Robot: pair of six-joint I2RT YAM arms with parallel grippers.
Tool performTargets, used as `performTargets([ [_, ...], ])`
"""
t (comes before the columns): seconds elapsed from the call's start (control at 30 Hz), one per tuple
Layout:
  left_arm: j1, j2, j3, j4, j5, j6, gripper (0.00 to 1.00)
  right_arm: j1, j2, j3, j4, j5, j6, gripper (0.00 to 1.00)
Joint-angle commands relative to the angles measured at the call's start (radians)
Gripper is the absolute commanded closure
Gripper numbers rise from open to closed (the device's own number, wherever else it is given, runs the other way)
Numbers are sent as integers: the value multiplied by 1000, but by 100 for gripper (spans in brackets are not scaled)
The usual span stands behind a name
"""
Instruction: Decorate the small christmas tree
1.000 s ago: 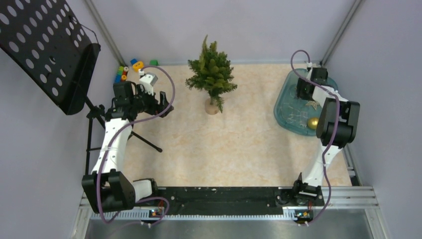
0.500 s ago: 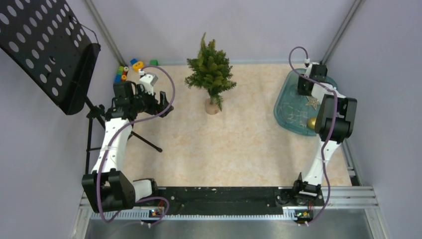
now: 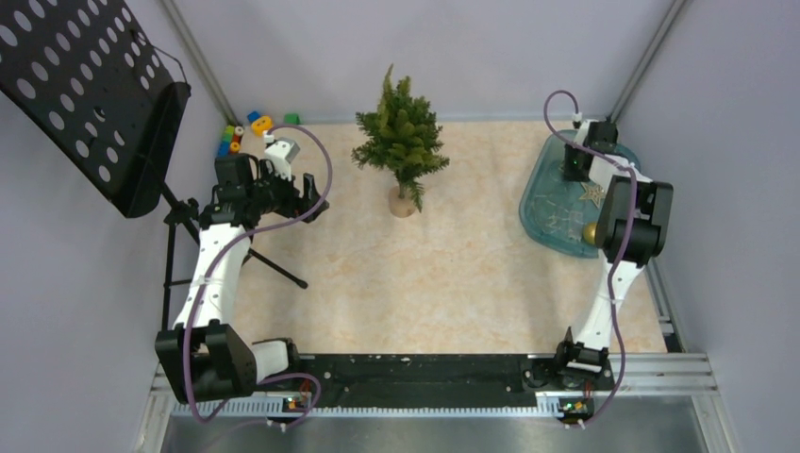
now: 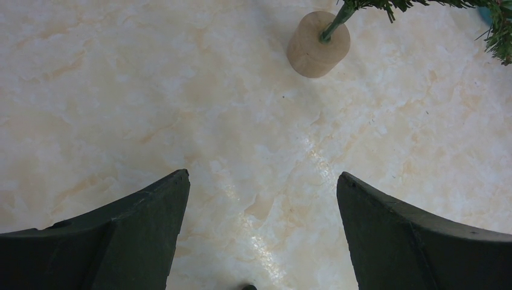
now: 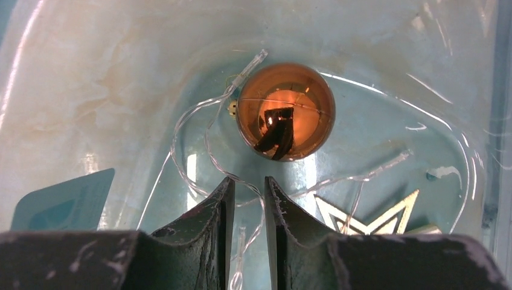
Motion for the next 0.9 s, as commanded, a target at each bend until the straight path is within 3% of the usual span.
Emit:
performTargets([
  [0.0, -1, -24, 27, 7, 25, 20, 4, -5, 35, 81, -31, -3, -27, 76],
  [0.17, -3, -19, 27, 6, 33, 18, 4, -5, 7, 85, -33, -5, -33, 100],
  [0.57, -3, -31, 57, -24, 10, 40, 4, 2, -445, -70, 138, -84, 73, 100],
  [0.87, -2, -60, 135, -116, -4, 69, 3, 4, -727, -50, 190, -156, 165, 100],
])
